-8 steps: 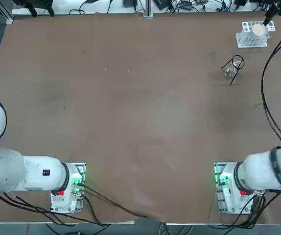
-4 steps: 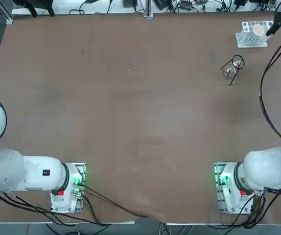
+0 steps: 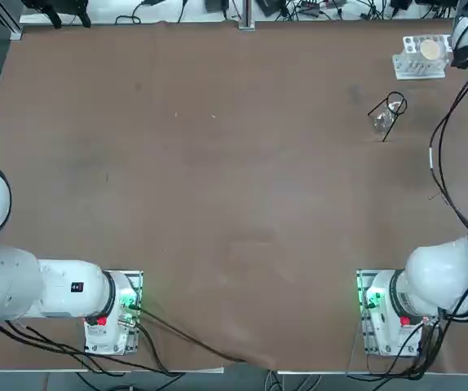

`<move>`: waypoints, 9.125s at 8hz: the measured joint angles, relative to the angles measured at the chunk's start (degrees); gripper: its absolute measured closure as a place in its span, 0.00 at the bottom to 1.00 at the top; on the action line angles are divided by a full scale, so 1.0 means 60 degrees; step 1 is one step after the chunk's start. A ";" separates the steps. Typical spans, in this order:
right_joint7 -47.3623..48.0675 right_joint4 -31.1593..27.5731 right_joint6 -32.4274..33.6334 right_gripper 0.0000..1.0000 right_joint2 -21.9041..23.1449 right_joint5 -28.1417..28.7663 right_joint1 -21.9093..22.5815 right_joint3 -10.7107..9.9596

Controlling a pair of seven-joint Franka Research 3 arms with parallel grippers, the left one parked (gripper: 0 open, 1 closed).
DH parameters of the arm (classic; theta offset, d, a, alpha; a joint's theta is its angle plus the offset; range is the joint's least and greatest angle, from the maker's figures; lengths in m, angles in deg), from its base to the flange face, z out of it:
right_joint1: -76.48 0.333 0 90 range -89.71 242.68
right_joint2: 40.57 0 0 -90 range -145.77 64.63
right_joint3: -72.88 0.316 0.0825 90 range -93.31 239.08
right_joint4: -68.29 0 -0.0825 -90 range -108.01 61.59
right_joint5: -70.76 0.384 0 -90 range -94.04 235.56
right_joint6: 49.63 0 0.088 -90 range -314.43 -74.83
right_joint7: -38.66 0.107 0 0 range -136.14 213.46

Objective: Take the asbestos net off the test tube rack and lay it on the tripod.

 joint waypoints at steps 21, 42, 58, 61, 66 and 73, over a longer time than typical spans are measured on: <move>-0.1458 0.0050 -0.3525 0.66 -0.2271 -0.0005 0.0004 0.0185; 0.7622 0.3841 0.7196 0.99 0.0068 -0.2374 0.2262 0.0268; 2.0816 0.3220 1.2159 0.99 -0.2083 -0.7038 0.7904 0.0372; 2.1595 0.3210 1.2220 0.99 -0.2592 -0.7329 0.7909 0.0299; 2.2578 0.3203 1.2385 0.99 -0.3237 -0.7604 0.7915 0.0294; 2.3067 0.3203 1.2530 0.99 -0.3712 -0.7661 0.7886 0.0205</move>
